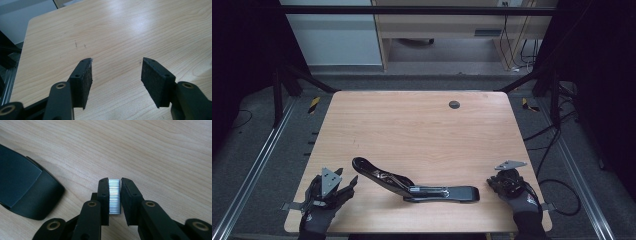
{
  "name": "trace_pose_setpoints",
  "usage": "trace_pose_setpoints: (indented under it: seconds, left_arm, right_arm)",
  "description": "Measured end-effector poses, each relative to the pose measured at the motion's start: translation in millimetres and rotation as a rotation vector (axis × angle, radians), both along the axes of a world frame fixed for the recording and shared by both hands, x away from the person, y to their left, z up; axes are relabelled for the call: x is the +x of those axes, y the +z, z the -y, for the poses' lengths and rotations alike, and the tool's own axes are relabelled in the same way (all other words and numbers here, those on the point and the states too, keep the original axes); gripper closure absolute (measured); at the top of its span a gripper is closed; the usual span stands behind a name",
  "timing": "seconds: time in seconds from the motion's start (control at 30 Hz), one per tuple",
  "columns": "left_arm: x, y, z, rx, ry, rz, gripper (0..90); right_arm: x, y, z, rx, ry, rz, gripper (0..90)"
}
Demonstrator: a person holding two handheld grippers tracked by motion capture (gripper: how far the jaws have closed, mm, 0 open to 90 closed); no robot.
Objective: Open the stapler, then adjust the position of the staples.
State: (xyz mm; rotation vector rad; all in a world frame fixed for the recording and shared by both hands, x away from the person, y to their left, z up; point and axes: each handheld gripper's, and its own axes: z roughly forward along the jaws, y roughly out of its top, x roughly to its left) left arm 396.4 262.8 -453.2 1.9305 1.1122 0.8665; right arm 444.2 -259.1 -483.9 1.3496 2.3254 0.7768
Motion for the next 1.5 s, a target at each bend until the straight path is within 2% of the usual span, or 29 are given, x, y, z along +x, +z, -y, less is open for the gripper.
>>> trace_pose_setpoints:
  seconds: [0.17,0.27,0.3,0.43,0.5,0.57,0.8,0.97,1.17,1.5]
  left_arm:
    - [0.1,-0.3,0.3,-0.001,-0.002,-0.002,41.5]
    - [0.2,-0.2,0.1,-0.001,-0.004,-0.003,41.5]
    - [0.3,-0.3,-0.1,-0.002,-0.005,-0.003,41.4]
    - [0.3,-0.4,-0.9,-0.009,-0.006,-0.005,41.4]
    - [0.2,-0.2,-1.3,-0.011,-0.009,-0.004,41.4]
    - [0.3,-0.2,-1.9,-0.011,-0.010,-0.007,41.4]
    - [0.6,-0.5,-1.6,-0.009,-0.011,-0.008,41.4]
    - [0.6,-0.5,-1.1,-0.007,-0.011,-0.008,41.4]
    - [0.9,-0.6,-1.2,-0.008,-0.013,-0.010,41.4]
    - [0.3,-0.6,-0.2,-0.003,-0.015,-0.011,41.3]
  right_arm:
    - [-0.7,-0.7,1.8,-0.001,0.014,0.000,75.1]
    - [-1.3,-0.8,-0.4,0.010,0.012,-0.020,72.2]
    - [-1.0,-0.6,0.0,0.003,0.021,-0.004,71.5]
    - [-0.8,6.6,-0.4,0.006,-0.002,0.012,70.5]
    - [-0.3,9.6,-1.5,-0.004,-0.033,0.002,70.7]
    - [0.0,11.4,-2.3,0.008,-0.061,-0.022,71.0]
    - [1.2,8.1,-2.2,0.007,-0.081,-0.034,71.6]
    - [0.7,6.4,-2.9,0.012,-0.074,-0.035,71.4]
    - [1.5,4.4,-4.2,-0.005,-0.064,-0.031,71.6]
    - [2.2,3.1,-4.9,-0.014,-0.056,-0.038,76.8]
